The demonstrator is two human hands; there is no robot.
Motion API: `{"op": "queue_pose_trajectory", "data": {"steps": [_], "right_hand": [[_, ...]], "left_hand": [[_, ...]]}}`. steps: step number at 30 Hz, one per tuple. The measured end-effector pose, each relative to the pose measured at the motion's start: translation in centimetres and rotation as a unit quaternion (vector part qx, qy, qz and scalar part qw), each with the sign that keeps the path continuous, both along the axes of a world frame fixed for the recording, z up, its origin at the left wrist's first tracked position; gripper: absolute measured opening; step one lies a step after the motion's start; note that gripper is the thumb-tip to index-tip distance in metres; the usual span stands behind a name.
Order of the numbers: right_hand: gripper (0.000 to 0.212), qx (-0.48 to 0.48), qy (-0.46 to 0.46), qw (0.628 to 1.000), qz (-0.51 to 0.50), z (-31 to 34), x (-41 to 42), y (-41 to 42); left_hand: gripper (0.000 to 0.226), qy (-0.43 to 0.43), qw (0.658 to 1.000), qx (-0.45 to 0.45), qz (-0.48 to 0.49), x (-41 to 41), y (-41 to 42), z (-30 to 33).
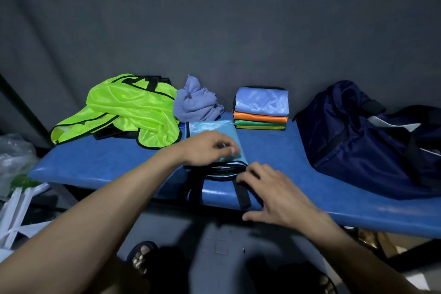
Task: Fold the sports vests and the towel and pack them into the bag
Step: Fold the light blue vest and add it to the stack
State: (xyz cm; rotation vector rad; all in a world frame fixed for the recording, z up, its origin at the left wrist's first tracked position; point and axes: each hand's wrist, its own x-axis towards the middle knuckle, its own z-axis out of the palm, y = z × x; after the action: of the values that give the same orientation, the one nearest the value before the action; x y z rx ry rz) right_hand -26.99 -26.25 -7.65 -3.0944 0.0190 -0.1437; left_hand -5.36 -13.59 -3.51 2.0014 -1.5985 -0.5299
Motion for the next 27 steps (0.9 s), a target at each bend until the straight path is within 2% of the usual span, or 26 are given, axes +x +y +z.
{"op": "queue_pose_trajectory", "data": {"steps": [3,5,8,12,15,19,22,26,27], "right_hand": [[0.046,-0.091,-0.056,0.994,0.015,-2.0,-0.1,0.6],[0.023,-0.098,-0.11,0.989,0.026,-2.3,0.0,0.8],[0.016,-0.04,-0.167,0.985,0.026,-1.9,-0.1,0.9],[0.014,0.088,-0.191,0.977,-0.021,-0.1,0.5,1.0],[0.021,0.15,-0.147,0.975,-0.072,1.4,2.3,0.3],[0.02,0.196,-0.062,0.964,-0.167,2.8,5.8,-0.8],[0.034,0.216,-0.024,0.947,-0.235,2.5,8.0,-1.5],[0.02,0.251,0.032,0.924,-0.285,1.4,9.3,-1.7],[0.024,0.256,0.034,0.922,-0.29,1.3,9.5,-1.7]], "left_hand": [[0.029,-0.023,0.998,0.056,-0.028,-0.5,0.7,-1.4],[0.032,-0.03,0.997,0.061,-0.037,-0.7,1.1,-1.5],[0.034,-0.052,0.995,0.044,-0.067,-1.0,1.5,-1.9],[0.033,-0.117,0.989,0.046,-0.083,-1.2,1.8,-2.9],[0.029,-0.128,0.986,0.055,-0.093,-1.1,1.8,-3.3],[0.026,-0.141,0.983,0.053,-0.104,-1.0,1.7,-3.5],[0.025,-0.144,0.982,0.053,-0.106,-0.9,1.7,-3.6],[0.022,-0.139,0.984,0.039,-0.104,-0.6,1.8,-3.9],[0.021,-0.138,0.985,0.033,-0.102,-0.6,1.8,-4.0]]}}
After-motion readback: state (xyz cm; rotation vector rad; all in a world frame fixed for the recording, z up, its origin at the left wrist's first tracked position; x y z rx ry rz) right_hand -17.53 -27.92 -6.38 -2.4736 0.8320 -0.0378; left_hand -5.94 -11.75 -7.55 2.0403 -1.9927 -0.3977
